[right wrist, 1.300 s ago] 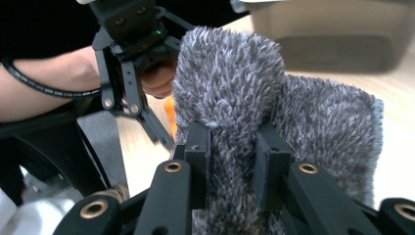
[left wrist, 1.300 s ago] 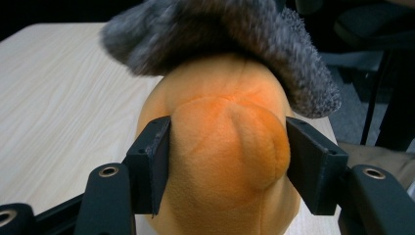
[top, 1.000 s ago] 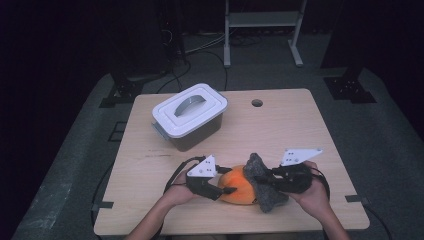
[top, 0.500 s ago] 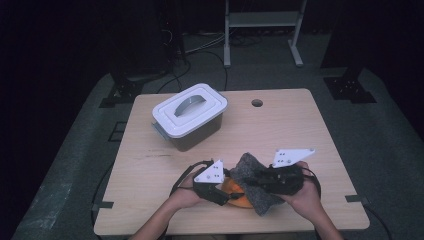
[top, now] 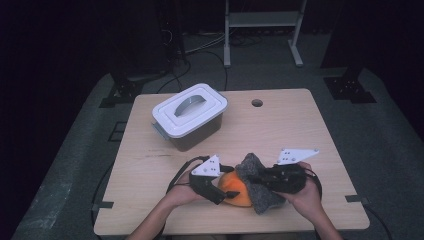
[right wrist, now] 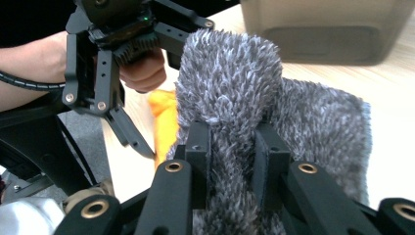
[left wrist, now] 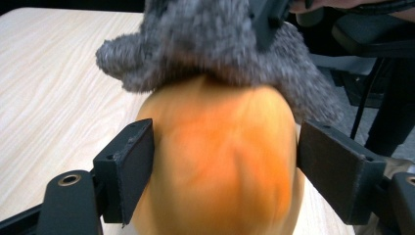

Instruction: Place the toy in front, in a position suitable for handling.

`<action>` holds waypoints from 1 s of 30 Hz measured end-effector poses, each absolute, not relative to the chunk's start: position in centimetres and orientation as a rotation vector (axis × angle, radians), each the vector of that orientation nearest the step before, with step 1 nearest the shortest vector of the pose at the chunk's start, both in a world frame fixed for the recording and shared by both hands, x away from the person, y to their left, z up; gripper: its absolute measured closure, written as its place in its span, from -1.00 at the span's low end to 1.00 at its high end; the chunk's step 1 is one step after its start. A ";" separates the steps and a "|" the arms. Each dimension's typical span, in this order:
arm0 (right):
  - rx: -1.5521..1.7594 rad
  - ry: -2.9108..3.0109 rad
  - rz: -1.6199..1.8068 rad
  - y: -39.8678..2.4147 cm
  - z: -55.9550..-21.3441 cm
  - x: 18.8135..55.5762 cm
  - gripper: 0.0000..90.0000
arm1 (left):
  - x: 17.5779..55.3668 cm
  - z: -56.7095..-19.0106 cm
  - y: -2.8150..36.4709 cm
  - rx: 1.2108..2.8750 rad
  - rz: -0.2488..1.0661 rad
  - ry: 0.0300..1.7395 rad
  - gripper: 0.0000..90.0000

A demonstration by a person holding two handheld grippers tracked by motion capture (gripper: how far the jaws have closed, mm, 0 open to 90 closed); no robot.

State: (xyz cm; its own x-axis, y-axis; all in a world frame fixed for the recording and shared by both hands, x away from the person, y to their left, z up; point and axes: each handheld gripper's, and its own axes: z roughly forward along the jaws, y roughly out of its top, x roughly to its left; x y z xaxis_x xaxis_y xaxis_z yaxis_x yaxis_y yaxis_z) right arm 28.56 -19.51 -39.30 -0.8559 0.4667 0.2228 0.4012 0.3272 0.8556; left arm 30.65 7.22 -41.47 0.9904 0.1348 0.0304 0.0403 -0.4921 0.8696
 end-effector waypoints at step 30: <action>0.874 2.491 1.596 -20.3 -40.2 28.8 0.43 | 31.1 -41.7 8.6 2.120 0.119 0.092 -0.15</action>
State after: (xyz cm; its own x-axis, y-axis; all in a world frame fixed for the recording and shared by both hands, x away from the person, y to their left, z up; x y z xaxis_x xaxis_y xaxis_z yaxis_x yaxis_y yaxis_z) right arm 28.84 -20.25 -40.25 -0.8380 0.4865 0.2469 0.4278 0.3050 0.8509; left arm 31.06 8.57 -41.73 0.9924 0.1133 0.0489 0.0178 -0.5233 0.8520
